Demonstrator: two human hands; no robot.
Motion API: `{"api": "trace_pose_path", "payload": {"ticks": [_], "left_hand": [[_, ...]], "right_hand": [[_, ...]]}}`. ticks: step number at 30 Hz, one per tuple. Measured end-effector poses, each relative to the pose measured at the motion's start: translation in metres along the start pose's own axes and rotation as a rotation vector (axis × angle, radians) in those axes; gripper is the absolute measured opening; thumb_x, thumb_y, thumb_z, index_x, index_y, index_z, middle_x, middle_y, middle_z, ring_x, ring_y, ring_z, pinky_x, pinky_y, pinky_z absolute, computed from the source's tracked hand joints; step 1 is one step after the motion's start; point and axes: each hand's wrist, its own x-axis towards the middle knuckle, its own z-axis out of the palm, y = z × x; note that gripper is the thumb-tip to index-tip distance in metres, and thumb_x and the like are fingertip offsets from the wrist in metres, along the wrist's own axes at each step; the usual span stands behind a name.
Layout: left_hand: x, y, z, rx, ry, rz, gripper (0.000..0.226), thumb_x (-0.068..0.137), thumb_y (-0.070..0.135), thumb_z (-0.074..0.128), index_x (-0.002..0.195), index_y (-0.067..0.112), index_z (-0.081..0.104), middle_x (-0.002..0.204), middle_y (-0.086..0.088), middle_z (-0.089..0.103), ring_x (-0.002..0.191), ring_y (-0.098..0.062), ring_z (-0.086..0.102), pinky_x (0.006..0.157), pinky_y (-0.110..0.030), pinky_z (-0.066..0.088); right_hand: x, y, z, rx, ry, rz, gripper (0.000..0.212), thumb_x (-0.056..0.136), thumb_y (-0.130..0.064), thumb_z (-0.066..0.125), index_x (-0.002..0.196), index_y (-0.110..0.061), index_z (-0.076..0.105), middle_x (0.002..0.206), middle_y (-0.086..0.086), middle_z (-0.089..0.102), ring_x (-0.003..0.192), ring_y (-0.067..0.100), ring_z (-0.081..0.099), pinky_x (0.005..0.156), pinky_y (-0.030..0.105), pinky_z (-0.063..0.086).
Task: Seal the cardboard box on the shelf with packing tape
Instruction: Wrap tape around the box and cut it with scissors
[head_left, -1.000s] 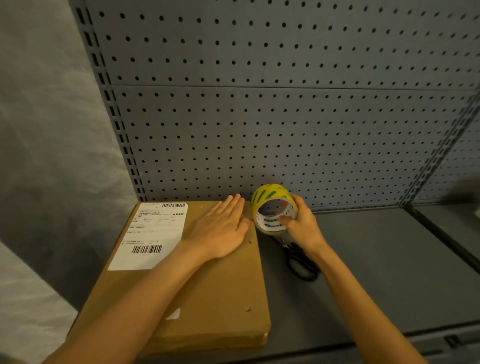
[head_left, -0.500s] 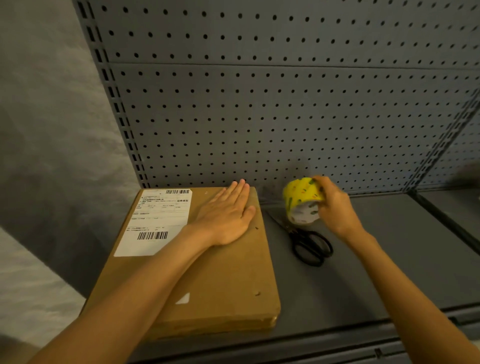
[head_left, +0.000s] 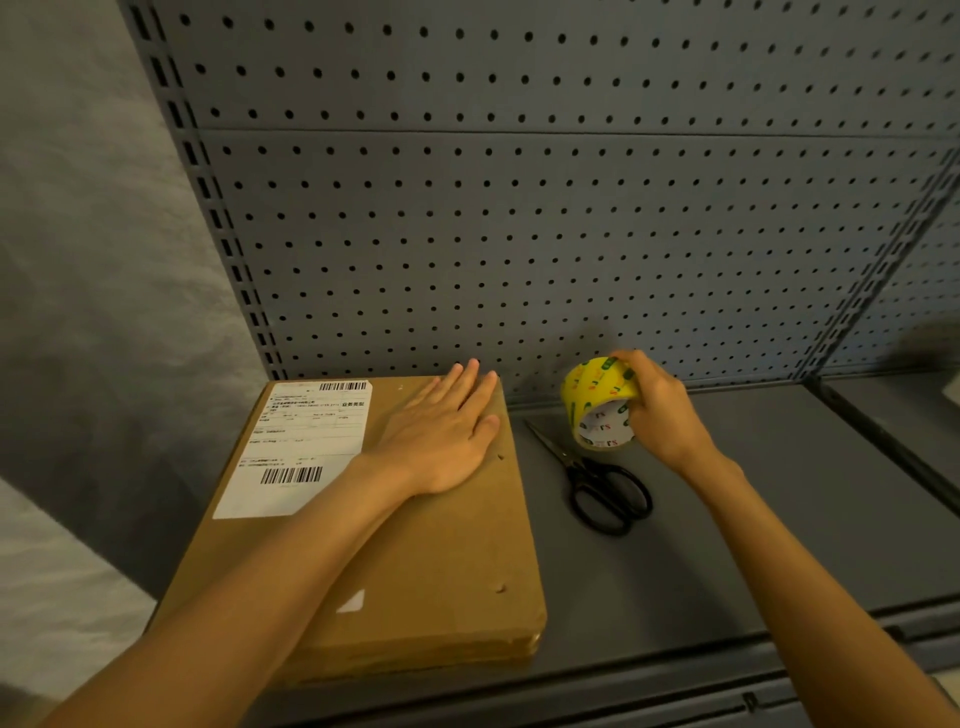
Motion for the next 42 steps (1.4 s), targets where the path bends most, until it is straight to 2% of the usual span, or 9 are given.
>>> {"api": "trace_pose_path", "payload": {"ticks": [4, 9, 12, 17, 25, 32, 42], "left_hand": [[0.001, 0.001, -0.002, 0.004, -0.009, 0.004, 0.052, 0.101, 0.043, 0.009, 0.148, 0.031, -0.01, 0.157, 0.005, -0.017, 0.143, -0.008, -0.016, 0.117, -0.029, -0.008], [0.0, 0.003, -0.003, 0.039, 0.011, 0.001, 0.054, 0.102, 0.042, 0.01, 0.15, 0.025, -0.007, 0.158, 0.003, -0.014, 0.144, -0.009, -0.013, 0.117, -0.027, -0.007], [-0.004, 0.005, -0.003, 0.03, 0.04, 0.037, 0.054, 0.102, 0.039, 0.01, 0.15, 0.021, -0.007, 0.157, 0.005, -0.015, 0.142, -0.005, -0.015, 0.114, -0.023, -0.01], [-0.003, 0.004, -0.003, -0.01, 0.024, 0.058, 0.055, 0.101, 0.045, 0.007, 0.149, 0.023, -0.01, 0.157, 0.009, -0.013, 0.142, -0.001, -0.012, 0.112, -0.018, -0.01], [-0.003, 0.006, -0.007, -0.027, -0.009, 0.035, 0.057, 0.099, 0.05, 0.005, 0.149, 0.026, -0.008, 0.157, 0.011, -0.013, 0.141, 0.0, -0.012, 0.11, -0.019, -0.01], [-0.008, -0.006, -0.008, 0.002, -0.023, -0.015, 0.062, 0.098, 0.053, 0.008, 0.149, 0.024, -0.011, 0.156, 0.01, -0.015, 0.141, -0.001, -0.013, 0.11, -0.02, -0.009], [-0.011, -0.008, -0.008, 0.03, -0.018, -0.043, 0.064, 0.097, 0.055, 0.008, 0.148, 0.023, -0.013, 0.156, 0.008, -0.016, 0.142, -0.005, -0.013, 0.113, -0.024, -0.007]], "right_hand": [[0.002, -0.002, -0.006, 0.0, 0.034, -0.012, 0.06, 0.078, 0.02, 0.038, 0.129, -0.01, 0.047, 0.121, 0.017, 0.054, 0.101, 0.031, 0.051, 0.076, 0.038, 0.046], [0.007, -0.005, -0.009, -0.017, 0.032, -0.033, 0.059, 0.079, 0.018, 0.039, 0.13, -0.01, 0.047, 0.125, 0.018, 0.052, 0.107, 0.035, 0.051, 0.08, 0.044, 0.049], [0.008, 0.0, -0.003, -0.014, 0.008, 0.004, 0.063, 0.077, 0.019, 0.037, 0.131, -0.012, 0.046, 0.125, 0.018, 0.052, 0.108, 0.035, 0.05, 0.079, 0.044, 0.048], [0.006, 0.006, 0.005, -0.009, -0.014, 0.031, 0.069, 0.073, 0.019, 0.037, 0.131, -0.017, 0.045, 0.125, 0.013, 0.052, 0.109, 0.035, 0.05, 0.077, 0.053, 0.05], [-0.001, 0.012, 0.017, 0.072, -0.03, 0.066, 0.067, 0.074, 0.018, 0.037, 0.131, -0.016, 0.044, 0.125, 0.012, 0.052, 0.109, 0.033, 0.05, 0.08, 0.052, 0.05], [0.012, -0.01, 0.008, 0.051, -0.018, 0.011, 0.069, 0.075, 0.018, 0.037, 0.134, -0.017, 0.045, 0.131, 0.011, 0.05, 0.113, 0.032, 0.049, 0.084, 0.05, 0.049], [0.041, -0.053, -0.021, -0.046, 0.045, -0.038, 0.059, 0.08, 0.01, 0.04, 0.13, -0.018, 0.052, 0.116, 0.016, 0.061, 0.096, 0.038, 0.056, 0.072, 0.045, 0.051]]}}
